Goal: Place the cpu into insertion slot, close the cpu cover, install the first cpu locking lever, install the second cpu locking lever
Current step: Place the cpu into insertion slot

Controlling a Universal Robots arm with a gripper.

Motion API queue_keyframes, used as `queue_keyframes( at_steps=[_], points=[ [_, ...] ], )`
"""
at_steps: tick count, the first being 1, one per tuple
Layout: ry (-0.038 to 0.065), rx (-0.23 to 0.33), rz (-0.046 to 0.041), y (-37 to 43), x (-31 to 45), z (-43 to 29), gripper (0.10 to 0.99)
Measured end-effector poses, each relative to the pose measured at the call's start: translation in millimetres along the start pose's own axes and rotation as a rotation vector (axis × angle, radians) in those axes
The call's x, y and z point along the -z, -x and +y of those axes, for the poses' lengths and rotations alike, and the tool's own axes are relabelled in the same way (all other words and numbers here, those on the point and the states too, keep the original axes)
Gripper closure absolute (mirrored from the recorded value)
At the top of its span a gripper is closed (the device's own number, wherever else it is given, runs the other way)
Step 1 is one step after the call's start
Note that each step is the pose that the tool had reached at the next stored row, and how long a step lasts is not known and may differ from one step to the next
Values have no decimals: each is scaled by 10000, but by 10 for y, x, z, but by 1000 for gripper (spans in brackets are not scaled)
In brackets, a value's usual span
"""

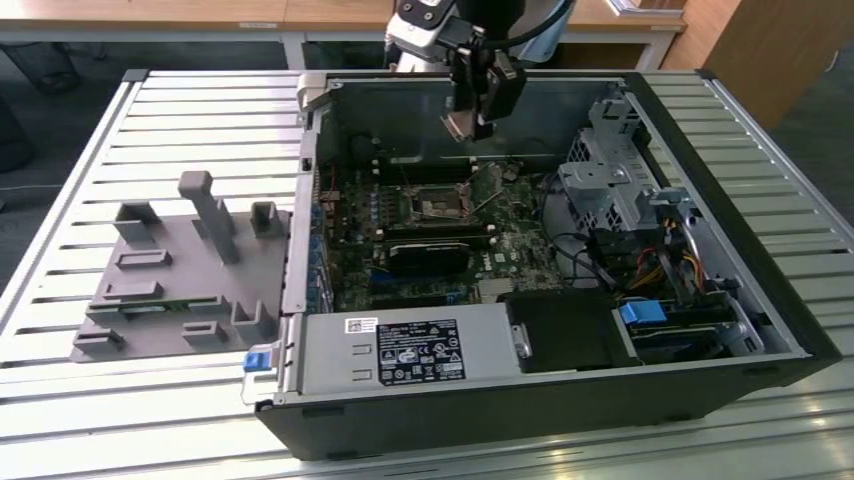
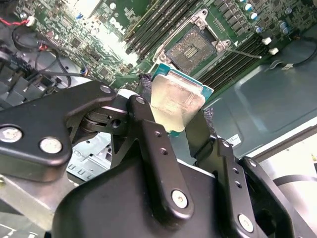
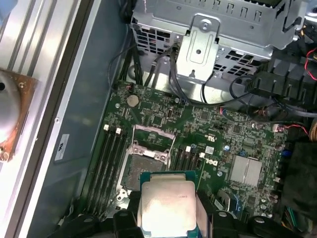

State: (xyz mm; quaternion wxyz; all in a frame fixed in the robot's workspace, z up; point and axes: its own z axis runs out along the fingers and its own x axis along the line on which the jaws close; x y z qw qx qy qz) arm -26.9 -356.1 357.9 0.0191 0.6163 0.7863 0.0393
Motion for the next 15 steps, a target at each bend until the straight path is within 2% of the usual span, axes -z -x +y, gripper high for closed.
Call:
queue_keyframes(
  at_steps=[2,5,6,15],
  points=[
    [-43,-111,0,0,-6,0,561],
    [-202,-258,28,0,-21,-2,561],
    [-221,-332,26,0,-27,-3,561],
    [-208,-1378,-46,-11,-74,-3,561]
  ],
)
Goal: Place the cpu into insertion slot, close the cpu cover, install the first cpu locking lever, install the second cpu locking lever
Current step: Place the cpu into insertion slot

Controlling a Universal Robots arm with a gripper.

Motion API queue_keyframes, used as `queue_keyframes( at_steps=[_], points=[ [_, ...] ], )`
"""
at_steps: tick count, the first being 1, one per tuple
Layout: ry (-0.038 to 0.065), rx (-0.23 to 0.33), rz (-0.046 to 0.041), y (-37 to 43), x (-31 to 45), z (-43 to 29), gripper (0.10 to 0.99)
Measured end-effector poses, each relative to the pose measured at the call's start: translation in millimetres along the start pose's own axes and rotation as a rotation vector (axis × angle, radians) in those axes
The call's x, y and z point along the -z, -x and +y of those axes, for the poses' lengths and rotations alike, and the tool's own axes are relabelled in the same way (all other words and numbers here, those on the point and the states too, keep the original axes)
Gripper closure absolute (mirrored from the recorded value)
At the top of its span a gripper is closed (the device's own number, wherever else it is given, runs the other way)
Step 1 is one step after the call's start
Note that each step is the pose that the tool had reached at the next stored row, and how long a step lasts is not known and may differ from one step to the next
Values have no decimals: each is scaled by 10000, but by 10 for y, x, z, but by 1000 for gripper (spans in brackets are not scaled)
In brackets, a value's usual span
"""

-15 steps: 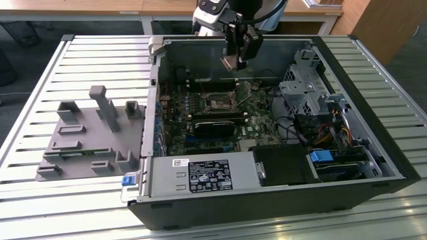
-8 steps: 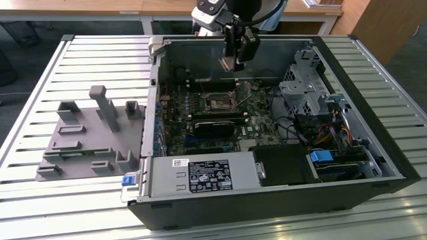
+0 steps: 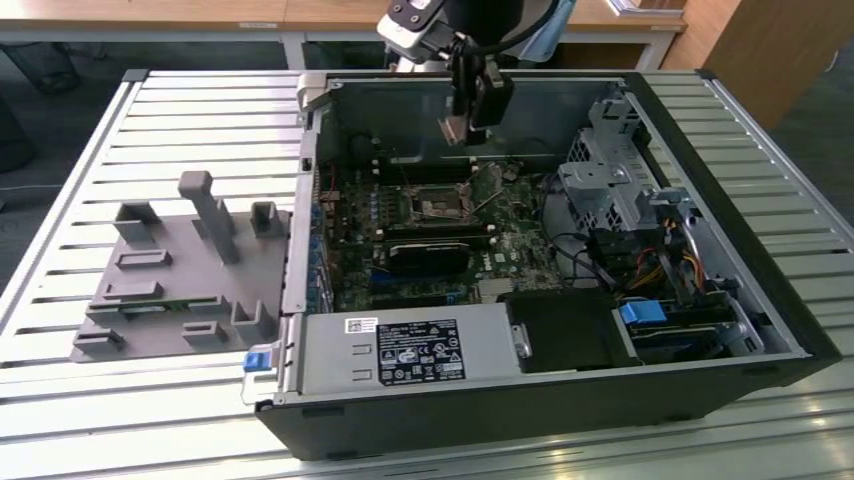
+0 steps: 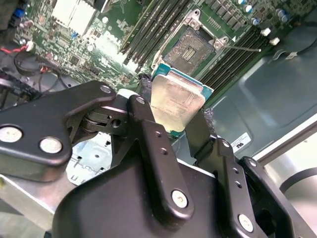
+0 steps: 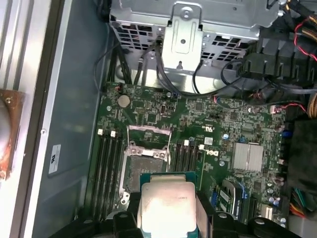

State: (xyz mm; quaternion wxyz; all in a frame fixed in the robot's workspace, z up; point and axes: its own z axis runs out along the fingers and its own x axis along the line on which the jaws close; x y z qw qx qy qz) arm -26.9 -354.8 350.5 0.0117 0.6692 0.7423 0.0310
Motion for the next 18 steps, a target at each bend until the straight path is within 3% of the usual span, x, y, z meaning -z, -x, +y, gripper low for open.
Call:
queue_keyframes(
  at_steps=[11,18],
  points=[
    [5,-310,-20,-40,-145,-43,561],
    [17,-804,-58,-71,-206,-94,561]
  ],
)
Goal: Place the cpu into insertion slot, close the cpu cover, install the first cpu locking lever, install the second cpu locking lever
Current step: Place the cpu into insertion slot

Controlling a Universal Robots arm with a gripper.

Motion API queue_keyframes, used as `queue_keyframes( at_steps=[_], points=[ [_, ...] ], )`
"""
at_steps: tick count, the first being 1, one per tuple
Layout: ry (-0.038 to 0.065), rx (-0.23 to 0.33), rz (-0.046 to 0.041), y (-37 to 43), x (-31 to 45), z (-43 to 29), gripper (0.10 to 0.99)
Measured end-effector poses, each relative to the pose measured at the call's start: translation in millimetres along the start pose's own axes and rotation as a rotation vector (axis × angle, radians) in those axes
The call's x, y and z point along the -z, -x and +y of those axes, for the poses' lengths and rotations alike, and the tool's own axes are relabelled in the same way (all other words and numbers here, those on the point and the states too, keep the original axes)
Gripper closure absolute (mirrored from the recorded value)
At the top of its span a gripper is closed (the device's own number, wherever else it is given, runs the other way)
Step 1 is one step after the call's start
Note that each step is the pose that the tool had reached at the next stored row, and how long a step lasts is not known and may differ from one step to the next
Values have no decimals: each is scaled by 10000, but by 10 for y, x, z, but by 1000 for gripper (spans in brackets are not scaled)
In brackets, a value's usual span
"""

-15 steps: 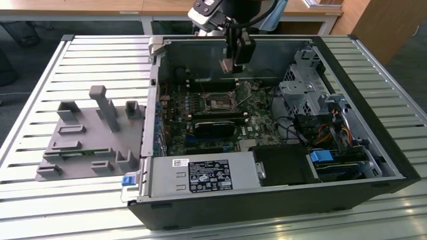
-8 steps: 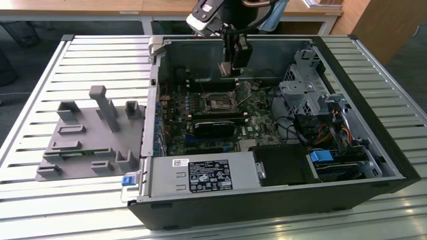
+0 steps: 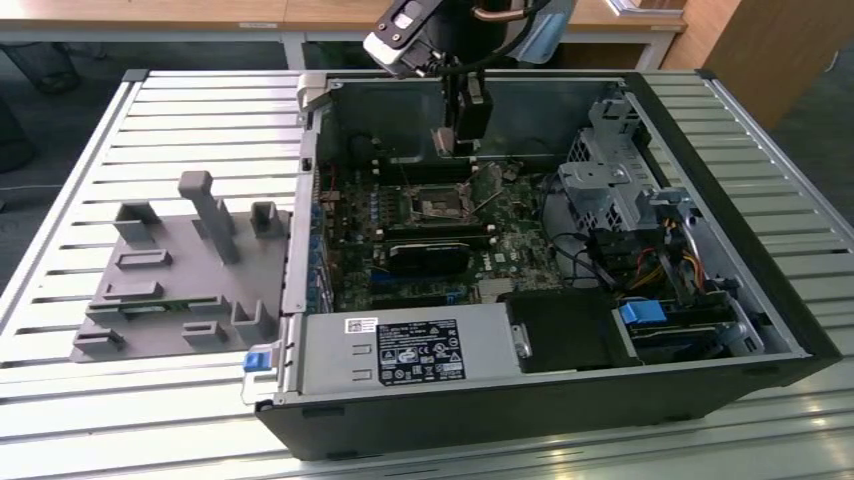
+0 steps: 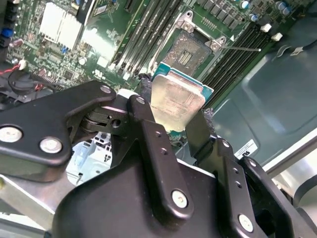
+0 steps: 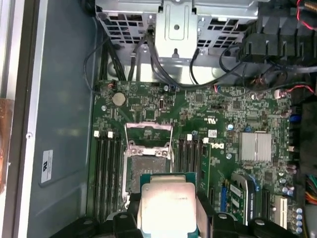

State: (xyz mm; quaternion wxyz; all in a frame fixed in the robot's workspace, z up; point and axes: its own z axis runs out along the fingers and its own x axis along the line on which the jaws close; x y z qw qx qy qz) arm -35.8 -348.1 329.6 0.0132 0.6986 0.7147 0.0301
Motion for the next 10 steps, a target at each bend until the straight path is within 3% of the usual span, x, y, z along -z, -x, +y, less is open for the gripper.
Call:
queue_keyframes(
  at_steps=[10],
  points=[
    [-6,-23,-13,-10,-100,-26,561]
  ],
)
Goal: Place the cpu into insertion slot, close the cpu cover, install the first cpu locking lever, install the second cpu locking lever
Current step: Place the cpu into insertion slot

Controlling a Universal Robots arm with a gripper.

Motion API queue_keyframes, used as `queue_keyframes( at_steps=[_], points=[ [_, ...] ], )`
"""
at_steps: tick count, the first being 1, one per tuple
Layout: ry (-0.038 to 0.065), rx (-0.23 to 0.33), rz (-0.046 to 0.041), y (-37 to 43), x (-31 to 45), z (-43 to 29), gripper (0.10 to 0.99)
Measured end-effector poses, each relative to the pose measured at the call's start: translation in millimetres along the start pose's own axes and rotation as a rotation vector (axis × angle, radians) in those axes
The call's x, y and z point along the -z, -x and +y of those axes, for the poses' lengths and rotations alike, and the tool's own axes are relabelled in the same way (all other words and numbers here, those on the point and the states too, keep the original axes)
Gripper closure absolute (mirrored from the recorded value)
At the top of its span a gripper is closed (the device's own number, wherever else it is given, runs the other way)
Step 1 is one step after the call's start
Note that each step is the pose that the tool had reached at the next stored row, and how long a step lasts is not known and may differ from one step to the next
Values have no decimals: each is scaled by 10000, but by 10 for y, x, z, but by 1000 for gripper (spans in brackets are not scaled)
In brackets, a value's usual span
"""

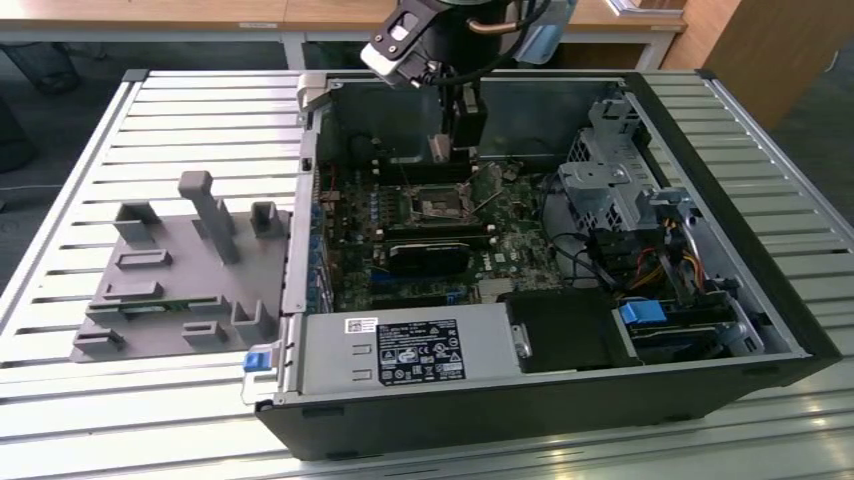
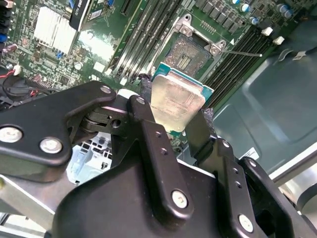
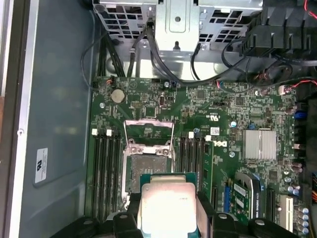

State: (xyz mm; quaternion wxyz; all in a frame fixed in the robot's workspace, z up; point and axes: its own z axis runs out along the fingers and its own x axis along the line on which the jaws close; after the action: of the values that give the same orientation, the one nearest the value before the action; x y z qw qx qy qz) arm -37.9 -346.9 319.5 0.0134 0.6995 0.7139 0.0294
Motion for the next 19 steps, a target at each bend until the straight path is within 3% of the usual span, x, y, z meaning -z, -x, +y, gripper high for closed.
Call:
queue_keyframes(
  at_steps=[19],
  points=[
    [5,-219,-13,-53,-335,-18,561]
  ],
)
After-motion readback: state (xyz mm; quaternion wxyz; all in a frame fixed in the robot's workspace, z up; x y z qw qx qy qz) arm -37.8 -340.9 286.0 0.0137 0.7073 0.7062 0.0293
